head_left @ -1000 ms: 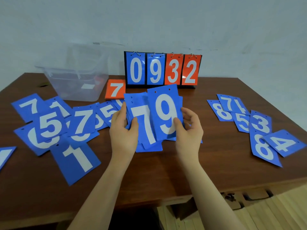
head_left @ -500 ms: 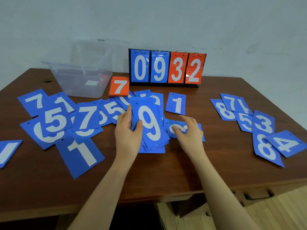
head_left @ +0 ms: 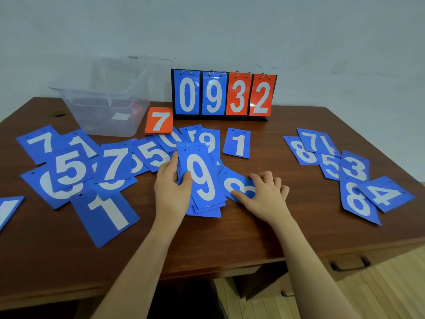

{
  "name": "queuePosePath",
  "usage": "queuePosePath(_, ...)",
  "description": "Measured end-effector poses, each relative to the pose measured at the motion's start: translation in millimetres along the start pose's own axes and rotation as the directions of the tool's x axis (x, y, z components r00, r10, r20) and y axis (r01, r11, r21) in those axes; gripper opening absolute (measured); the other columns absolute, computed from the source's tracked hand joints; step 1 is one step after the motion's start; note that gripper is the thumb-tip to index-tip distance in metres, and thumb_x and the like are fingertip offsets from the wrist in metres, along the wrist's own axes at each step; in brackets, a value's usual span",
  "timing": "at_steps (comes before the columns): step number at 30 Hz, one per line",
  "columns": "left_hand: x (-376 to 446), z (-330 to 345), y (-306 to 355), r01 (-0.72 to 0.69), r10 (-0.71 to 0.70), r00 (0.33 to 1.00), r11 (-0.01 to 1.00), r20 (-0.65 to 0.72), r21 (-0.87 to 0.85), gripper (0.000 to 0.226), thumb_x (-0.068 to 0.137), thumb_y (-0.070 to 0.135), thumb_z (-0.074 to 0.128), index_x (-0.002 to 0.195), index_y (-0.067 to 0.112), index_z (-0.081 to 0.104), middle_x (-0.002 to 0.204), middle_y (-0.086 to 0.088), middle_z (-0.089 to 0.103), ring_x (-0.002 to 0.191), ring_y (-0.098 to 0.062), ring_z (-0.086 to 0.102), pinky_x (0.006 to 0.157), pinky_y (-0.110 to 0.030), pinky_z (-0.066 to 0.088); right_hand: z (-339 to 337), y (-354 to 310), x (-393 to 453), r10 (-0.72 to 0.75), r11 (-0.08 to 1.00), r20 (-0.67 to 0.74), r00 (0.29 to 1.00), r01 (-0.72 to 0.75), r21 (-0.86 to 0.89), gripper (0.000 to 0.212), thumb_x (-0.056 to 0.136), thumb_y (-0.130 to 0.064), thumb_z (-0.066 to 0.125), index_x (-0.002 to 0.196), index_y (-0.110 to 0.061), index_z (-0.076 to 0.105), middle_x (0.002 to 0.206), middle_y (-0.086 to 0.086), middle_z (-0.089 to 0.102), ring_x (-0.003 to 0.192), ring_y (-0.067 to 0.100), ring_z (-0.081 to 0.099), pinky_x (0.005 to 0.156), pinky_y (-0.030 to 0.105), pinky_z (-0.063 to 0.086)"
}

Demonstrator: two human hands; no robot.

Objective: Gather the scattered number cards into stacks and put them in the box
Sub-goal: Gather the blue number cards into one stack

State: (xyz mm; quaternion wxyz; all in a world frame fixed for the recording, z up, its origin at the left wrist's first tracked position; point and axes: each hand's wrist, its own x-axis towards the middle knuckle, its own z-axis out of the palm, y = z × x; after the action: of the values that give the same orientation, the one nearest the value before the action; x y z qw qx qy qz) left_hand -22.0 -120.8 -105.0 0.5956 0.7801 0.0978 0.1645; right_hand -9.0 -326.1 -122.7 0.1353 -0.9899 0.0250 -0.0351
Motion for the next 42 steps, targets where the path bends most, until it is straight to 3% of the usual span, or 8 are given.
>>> queuePosePath(8, -4, -7, -2, 0.016, -0.016, 1.000, 1.000, -0.008, 0.021, 0.055, 0.092, 0.013, 0.053, 0.142, 0.024, 0.034, 0.135, -0.002, 0.043, 0.121, -0.017, 0.049, 0.087, -0.043, 0.054, -8, -5, -2, 0.164, 0.953, 0.135, 0.977, -0.192, 0.234, 0.068, 0.070, -0.056, 0.072, 0.123, -0.023, 0.044, 0.127, -0.002, 0.036, 0.122, 0.020, 0.034, 0.103, 0.037, 0.023)
queuePosePath(11, -5, -10, -3, -0.001, 0.001, 1.000, 1.000, -0.022, 0.011, 0.054, 0.092, 0.013, 0.053, 0.142, 0.023, 0.034, 0.134, -0.001, 0.043, 0.119, -0.015, 0.049, 0.081, -0.032, 0.055, -10, -8, -4, 0.161, 0.901, 0.016, 0.987, -0.153, 0.405, 0.037, 0.079, -0.029, 0.071, 0.107, -0.024, 0.046, 0.111, -0.007, 0.046, 0.113, 0.016, 0.043, 0.096, 0.032, 0.026)
queuePosePath(16, -4, -20, -9, 0.007, -0.011, 0.997, 0.999, -0.078, -0.045, 0.054, 0.092, 0.016, 0.053, 0.141, 0.025, 0.035, 0.134, 0.000, 0.043, 0.118, -0.014, 0.051, 0.064, -0.017, 0.050, -22, -28, -19, 0.172, 0.647, -0.239, 0.956, 0.073, 0.759, 0.025, 0.091, -0.005, 0.055, 0.109, -0.022, 0.056, 0.111, -0.007, 0.058, 0.105, 0.008, 0.054, 0.085, 0.022, 0.048)
queuePosePath(22, -5, -30, -5, -0.014, 0.000, 0.994, 0.992, -0.112, -0.126, 0.052, 0.092, 0.018, 0.053, 0.141, 0.025, 0.036, 0.132, 0.000, 0.044, 0.116, -0.014, 0.053, 0.075, -0.031, 0.056, -16, -68, -26, 0.194, 0.315, -0.208, 0.959, 0.140, 0.939, 0.025, 0.089, -0.004, 0.059, 0.111, -0.016, 0.060, 0.096, -0.006, 0.062, 0.088, 0.004, 0.061, 0.072, 0.022, 0.054)
queuePosePath(25, -5, -32, -1, -0.036, 0.023, 0.995, 0.991, -0.102, -0.127, 0.051, 0.093, 0.020, 0.051, 0.141, 0.026, 0.036, 0.128, 0.007, 0.044, 0.109, -0.008, 0.054, 0.073, -0.030, 0.057, -4, -87, -21, 0.151, 0.375, -0.216, 0.965, 0.147, 0.915, 0.026, 0.087, -0.006, 0.063, 0.108, -0.020, 0.062, 0.094, -0.001, 0.058, 0.086, 0.015, 0.059, 0.073, 0.028, 0.053)
queuePosePath(32, 5, -36, -6, -0.140, 0.135, 0.980, 0.990, -0.143, -0.021, 0.049, 0.090, 0.011, 0.056, 0.137, 0.012, 0.041, 0.117, 0.003, 0.048, 0.093, 0.017, 0.051, 0.073, 0.001, 0.041, 14, -119, -6, 0.026, 0.526, -0.284, 0.958, 0.229, 0.819, 0.023, 0.084, -0.011, 0.066, 0.103, -0.022, 0.064, 0.091, -0.010, 0.057, 0.083, 0.004, 0.053, 0.072, 0.010, 0.040)
queuePosePath(37, 32, -47, -21, -0.089, 0.083, 0.979, 0.996, -0.187, -0.027, 0.050, 0.090, 0.013, 0.058, 0.137, 0.013, 0.043, 0.132, -0.007, 0.049, 0.117, -0.009, 0.051, 0.094, -0.032, 0.050, 23, -103, 41, -0.070, 0.803, -0.209, 0.975, 0.179, 0.568, 0.040, 0.093, -0.033, 0.055, 0.132, -0.023, 0.052, 0.138, -0.002, 0.049, 0.130, 0.014, 0.040, 0.104, 0.033, 0.031)
queuePosePath(42, 47, -53, -24, -0.065, 0.067, 0.973, 0.998, -0.221, 0.016, 0.050, 0.090, 0.011, 0.056, 0.138, 0.010, 0.042, 0.129, -0.007, 0.050, 0.109, -0.008, 0.052, 0.081, -0.020, 0.051, 31, -91, 76, -0.179, 0.976, 0.083, 0.980, 0.167, 0.139, 0.052, 0.099, -0.047, 0.030, 0.148, -0.033, 0.022, 0.158, -0.005, 0.012, 0.146, 0.019, 0.007, 0.116, 0.040, 0.004)
